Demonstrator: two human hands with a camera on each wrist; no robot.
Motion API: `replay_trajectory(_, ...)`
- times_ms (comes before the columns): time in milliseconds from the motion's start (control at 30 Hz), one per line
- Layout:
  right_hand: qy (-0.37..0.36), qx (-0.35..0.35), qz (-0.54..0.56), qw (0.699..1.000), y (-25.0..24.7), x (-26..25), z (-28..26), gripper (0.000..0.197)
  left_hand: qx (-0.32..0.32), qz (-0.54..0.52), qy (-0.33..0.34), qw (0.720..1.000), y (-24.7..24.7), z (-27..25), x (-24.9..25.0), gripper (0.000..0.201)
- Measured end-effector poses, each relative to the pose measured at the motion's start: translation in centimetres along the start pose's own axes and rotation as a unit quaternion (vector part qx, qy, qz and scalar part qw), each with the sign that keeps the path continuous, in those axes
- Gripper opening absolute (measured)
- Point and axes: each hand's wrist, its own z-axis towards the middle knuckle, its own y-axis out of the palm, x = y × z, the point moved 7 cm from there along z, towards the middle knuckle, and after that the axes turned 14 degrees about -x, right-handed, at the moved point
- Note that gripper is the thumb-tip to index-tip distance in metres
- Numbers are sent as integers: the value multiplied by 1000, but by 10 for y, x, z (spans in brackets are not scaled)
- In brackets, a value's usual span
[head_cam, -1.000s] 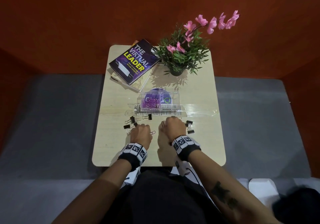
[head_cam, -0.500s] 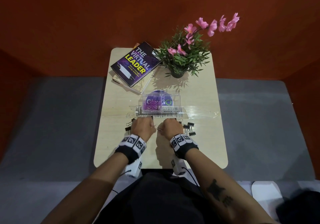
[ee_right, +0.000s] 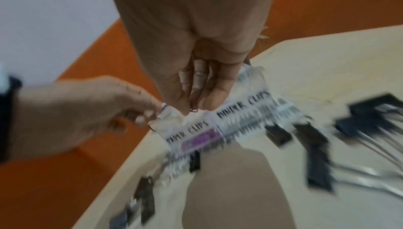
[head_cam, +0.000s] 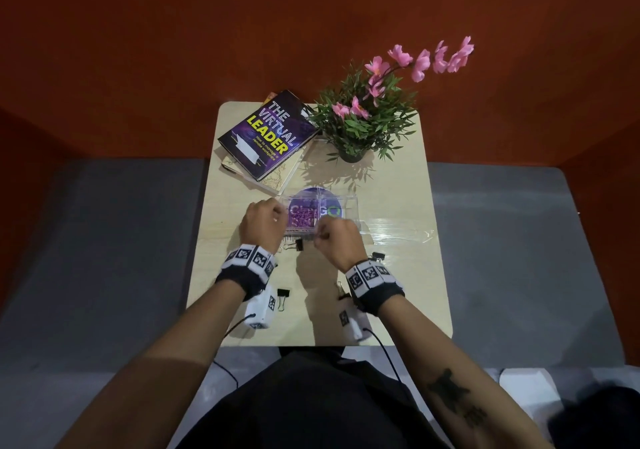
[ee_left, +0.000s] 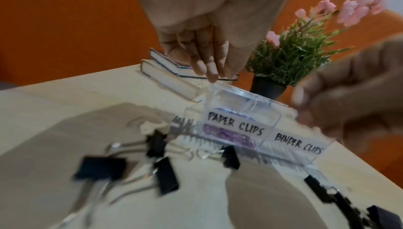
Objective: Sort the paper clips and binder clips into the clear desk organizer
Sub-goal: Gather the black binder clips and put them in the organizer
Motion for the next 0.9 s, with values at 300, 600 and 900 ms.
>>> replay_trajectory(300,40,88,-2,995,-39,11,3,12,-88,90,-86,988,7,-51,-80,38)
replay_trajectory(600,235,-148,-47,959,-3,125,-69,82,-281,111,-137,944,42,-89,-103,128)
replay_trajectory(900,147,-144,-48,978,52,80,-50,85,-302,67,-45,950,76,-75,-53,103)
